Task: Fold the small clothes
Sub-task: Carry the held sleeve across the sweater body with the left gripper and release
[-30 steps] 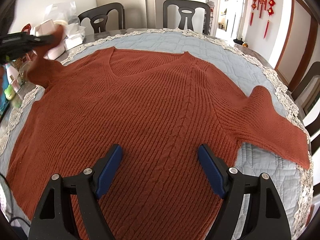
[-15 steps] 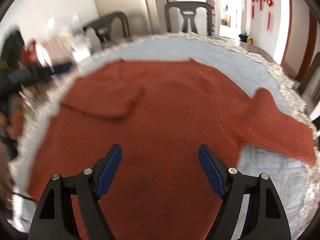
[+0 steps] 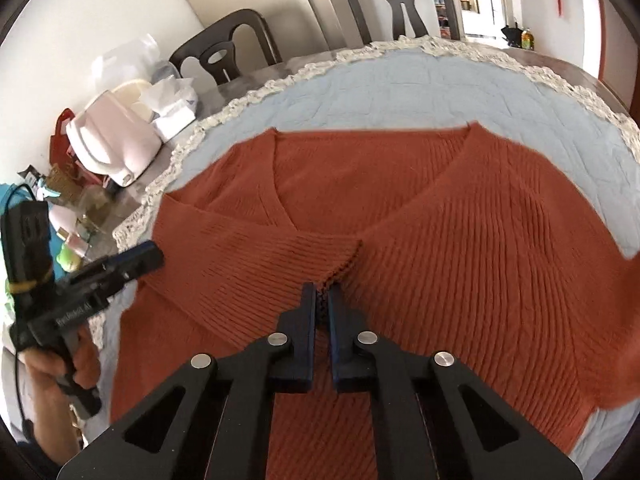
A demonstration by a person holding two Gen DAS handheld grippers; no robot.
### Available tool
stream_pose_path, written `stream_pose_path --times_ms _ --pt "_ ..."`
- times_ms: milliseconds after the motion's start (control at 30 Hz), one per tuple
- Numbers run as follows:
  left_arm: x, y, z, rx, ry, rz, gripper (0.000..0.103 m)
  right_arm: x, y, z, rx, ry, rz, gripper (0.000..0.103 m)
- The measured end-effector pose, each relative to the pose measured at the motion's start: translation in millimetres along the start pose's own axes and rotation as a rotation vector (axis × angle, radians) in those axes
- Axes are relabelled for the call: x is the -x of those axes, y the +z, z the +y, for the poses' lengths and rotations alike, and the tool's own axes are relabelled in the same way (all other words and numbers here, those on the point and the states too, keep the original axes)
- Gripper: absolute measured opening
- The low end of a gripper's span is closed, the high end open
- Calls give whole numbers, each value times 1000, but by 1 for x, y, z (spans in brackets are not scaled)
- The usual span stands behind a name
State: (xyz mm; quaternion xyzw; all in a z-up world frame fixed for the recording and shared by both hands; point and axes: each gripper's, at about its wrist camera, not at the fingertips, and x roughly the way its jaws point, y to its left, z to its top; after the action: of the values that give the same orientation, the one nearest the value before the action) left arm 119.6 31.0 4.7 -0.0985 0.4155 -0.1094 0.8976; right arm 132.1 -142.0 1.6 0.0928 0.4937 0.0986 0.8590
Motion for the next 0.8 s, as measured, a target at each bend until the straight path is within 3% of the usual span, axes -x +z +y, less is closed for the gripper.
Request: stream_pose_path --times_ms 133,333,500,633,800 --pt "4 5 3 3 -15 -10 38 20 14 -2 7 23 -78 3" --pt "-6 5 5 -5 2 9 38 -8 17 -26 -61 -12 2 4" --pt "12 5 2 -8 -2 -25 38 15 12 -15 -18 -29 -84 8" --pt "3 1 1 -22 18 14 38 -7 0 -11 18 -34 6 7" --pt "13 -12 -5 -54 52 9 38 15 -15 -12 30 -56 -40 9"
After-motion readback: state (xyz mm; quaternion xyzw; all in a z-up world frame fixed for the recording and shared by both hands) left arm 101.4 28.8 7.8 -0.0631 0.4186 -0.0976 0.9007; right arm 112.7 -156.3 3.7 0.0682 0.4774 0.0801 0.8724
